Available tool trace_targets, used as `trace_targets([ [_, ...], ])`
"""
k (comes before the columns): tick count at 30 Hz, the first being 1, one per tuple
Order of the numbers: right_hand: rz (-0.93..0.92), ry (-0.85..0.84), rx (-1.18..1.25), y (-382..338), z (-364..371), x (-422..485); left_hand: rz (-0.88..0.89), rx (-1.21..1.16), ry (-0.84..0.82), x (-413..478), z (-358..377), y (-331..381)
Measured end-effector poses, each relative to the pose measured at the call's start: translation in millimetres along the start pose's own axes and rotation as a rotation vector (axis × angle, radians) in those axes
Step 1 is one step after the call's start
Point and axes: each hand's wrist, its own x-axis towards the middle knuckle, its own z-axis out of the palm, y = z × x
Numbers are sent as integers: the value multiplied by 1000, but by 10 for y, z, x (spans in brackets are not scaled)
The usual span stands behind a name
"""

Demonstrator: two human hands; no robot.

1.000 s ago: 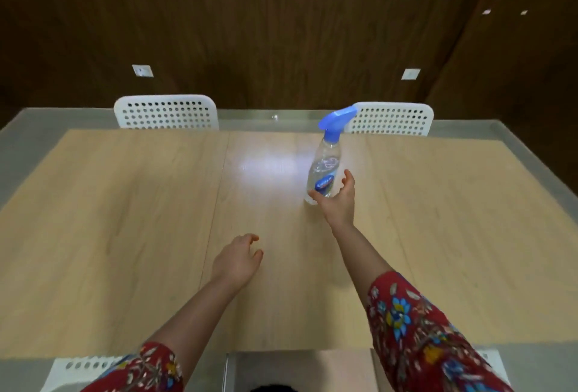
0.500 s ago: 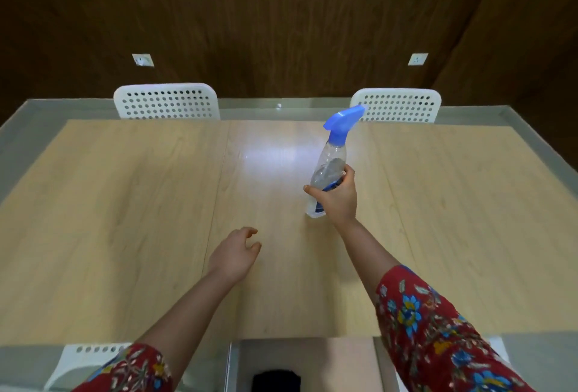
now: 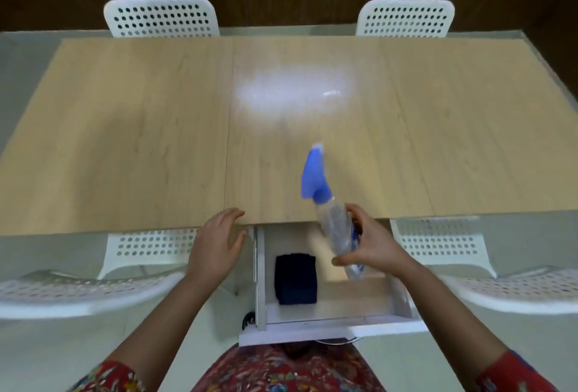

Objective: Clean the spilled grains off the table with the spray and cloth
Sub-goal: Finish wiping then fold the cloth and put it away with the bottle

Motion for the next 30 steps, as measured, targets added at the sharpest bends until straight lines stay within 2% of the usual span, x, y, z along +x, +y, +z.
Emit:
trace_targets([
  [7,70,-140,-577,432,491,-110,-19,139,-34,-199,25,-229],
  [14,231,-31,-795,629,641,22,12,229,-127,-164,83,-219],
  [19,430,64,-702,660,722,136,18,330,-182,-152,146,-168],
  [24,626,68,-538,735,769,268,14,369,-208,-166,192,-175],
  [30,709,84,-513,741,831,363,21,388,-215,-165,223,-220],
])
